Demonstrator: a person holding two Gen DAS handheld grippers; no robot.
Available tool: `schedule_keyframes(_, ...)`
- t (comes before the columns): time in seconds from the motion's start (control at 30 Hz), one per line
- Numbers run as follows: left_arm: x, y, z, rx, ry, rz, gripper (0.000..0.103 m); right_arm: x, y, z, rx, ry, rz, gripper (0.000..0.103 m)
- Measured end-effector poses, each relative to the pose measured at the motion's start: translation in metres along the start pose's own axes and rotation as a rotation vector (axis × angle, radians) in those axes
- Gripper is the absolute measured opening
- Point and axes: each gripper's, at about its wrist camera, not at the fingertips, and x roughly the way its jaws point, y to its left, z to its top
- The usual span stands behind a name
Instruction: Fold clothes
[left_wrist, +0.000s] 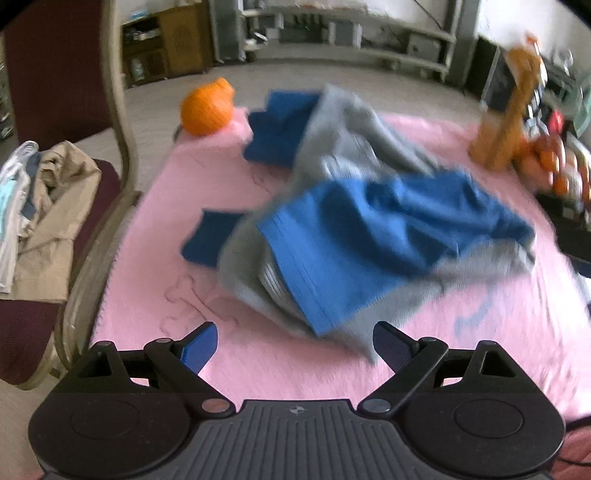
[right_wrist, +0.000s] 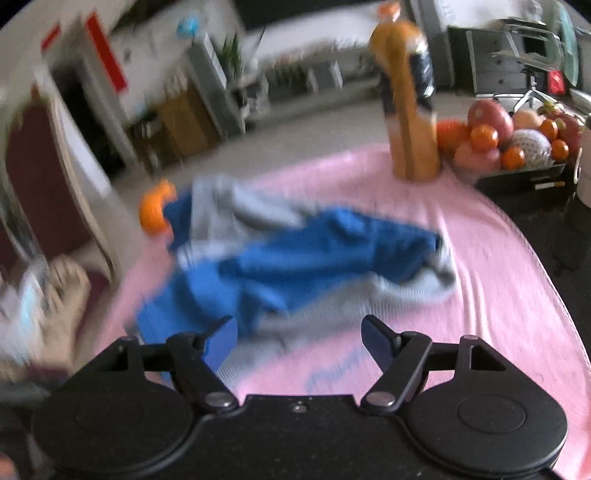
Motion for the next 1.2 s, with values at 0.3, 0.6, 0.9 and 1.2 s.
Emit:
schedule_keyframes(0.3,-0.011,0.018,0.034,-0.096,-0.072,-0.002,0.093,0.008,-0.025,0.058,0.139,-0.066,0.080,0.076)
schedule_keyframes(0.6,0.058,0.018,0.004,-0.109,0.104,-0.028,0.072,0.075,-0.088,0.033,0.293,0.105,-0.075,0.061)
schedule_keyframes(0.9,0.055,0.011,-0.001,-0.062,0.021,-0.020,0.073,0.114,-0.129,0.011,0.633,0.157,-0.134,0.060)
schedule_keyframes(1.2,0.058,0.018,0.002,-0.115,0.033,-0.058,0.071,0.132,-0.118,0.007,0.636,0.180,-0.033,0.012)
